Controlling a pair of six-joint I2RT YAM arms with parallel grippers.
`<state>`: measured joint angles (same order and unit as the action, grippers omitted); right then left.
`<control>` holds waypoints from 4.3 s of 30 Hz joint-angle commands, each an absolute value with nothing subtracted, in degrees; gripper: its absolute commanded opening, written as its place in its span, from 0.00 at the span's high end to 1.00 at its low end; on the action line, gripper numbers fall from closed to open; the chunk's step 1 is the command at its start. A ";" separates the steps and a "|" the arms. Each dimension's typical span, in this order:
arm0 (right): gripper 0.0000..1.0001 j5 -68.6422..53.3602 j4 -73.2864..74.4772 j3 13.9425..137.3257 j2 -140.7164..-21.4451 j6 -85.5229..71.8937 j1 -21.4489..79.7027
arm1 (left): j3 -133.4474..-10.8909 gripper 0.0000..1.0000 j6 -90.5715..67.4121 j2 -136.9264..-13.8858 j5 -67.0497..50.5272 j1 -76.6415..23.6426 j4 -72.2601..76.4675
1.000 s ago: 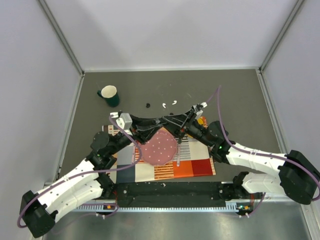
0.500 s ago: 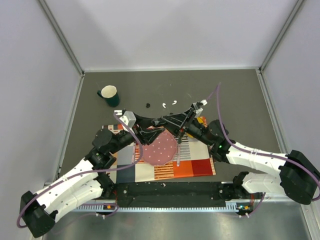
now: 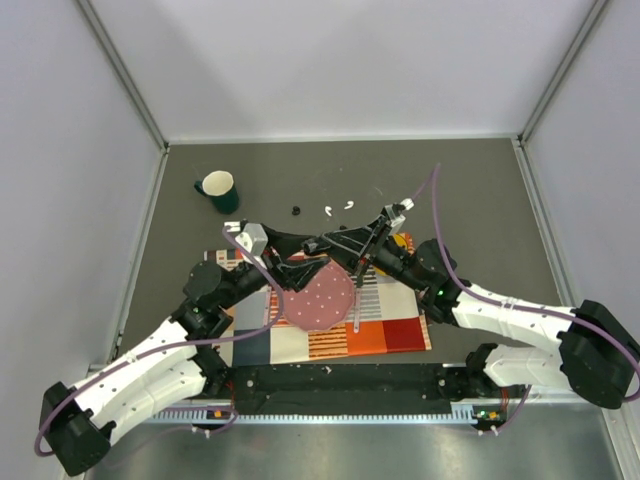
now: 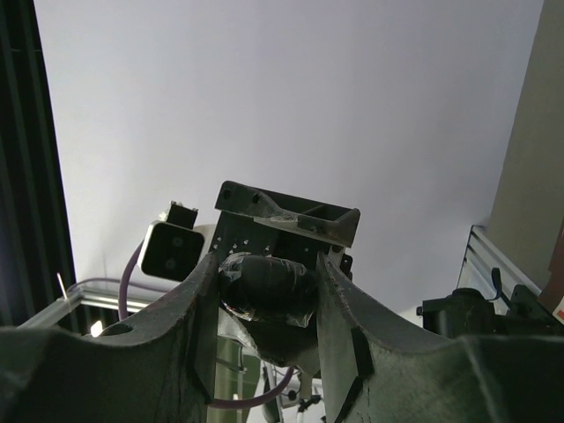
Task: Insert the wireless bluetooth earbuds into the charging case
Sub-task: Pick up the charging case at the center of the board.
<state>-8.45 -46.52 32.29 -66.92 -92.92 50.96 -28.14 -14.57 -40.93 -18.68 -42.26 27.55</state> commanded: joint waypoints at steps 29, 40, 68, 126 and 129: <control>1.00 -9.93 -55.37 34.45 -70.05 -94.66 51.50 | -25.49 0.66 -15.47 -44.03 -19.95 -42.36 39.55; 1.00 -9.58 -55.64 34.63 -69.26 -93.34 51.50 | -26.19 0.53 -15.64 -45.09 -20.48 -42.45 38.14; 1.00 -8.35 -54.41 33.31 -65.48 -92.02 51.50 | -25.66 0.41 -11.87 -42.28 -16.53 -42.45 32.61; 1.00 -10.55 -55.19 34.37 -69.08 -94.13 51.50 | -22.85 0.56 -17.23 -45.44 -19.34 -42.45 48.52; 1.00 -10.46 -55.28 34.37 -69.08 -94.22 51.50 | -22.85 0.60 -17.14 -45.35 -19.16 -42.45 47.99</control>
